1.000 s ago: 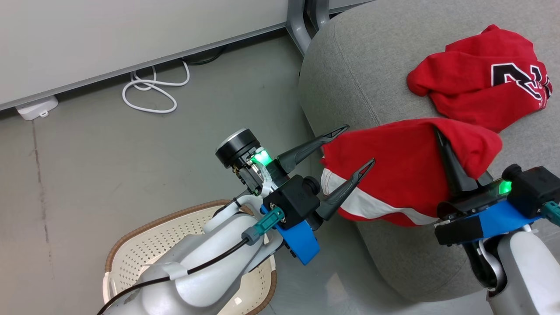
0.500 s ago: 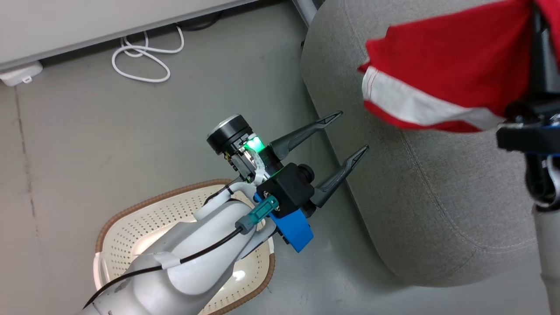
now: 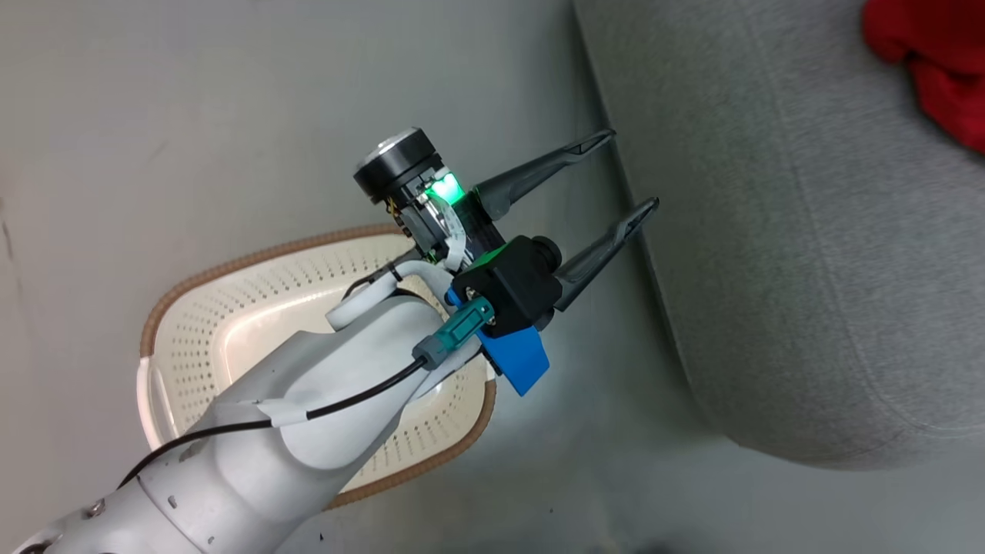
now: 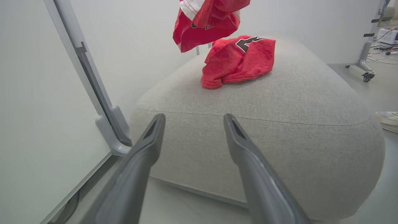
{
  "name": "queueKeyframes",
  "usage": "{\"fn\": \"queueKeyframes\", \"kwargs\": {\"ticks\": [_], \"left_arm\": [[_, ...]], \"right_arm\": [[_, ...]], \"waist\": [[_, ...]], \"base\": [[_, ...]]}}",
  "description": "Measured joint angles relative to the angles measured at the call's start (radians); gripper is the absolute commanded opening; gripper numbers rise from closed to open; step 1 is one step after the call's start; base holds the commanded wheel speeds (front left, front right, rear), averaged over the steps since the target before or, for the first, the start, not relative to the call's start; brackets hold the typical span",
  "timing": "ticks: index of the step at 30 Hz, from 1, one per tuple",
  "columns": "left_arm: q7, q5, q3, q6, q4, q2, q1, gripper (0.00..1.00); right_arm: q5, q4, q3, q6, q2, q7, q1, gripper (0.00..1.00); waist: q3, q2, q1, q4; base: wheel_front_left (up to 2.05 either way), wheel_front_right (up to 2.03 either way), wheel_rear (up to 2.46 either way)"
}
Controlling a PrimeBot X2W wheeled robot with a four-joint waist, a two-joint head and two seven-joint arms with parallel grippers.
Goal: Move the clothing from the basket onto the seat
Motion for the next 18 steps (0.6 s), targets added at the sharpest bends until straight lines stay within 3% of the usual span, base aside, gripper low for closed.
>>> {"fn": "queueKeyframes", "kwargs": {"ticks": [8, 18], "left_arm": [[0.000, 0.004, -0.009, 0.000, 0.002, 0.015, -0.030, 1.00], [0.000, 0.005, -0.021, 0.000, -0.001, 0.027, -0.055, 1.00]], "right_arm": [[-0.018, 0.118, -0.111, 0.000, -0.094, 0.000, -0.040, 0.00], [-0.007, 0.308, -0.072, 0.000, -0.035, 0.000, 0.014, 0.00]], "waist": [[0.100, 0.0000, 0.0000, 0.013], [0.155, 0.0000, 0.0001, -0.006]], "base": [[0.00, 0.00, 0.00], [0.00, 0.00, 0.00]]}}
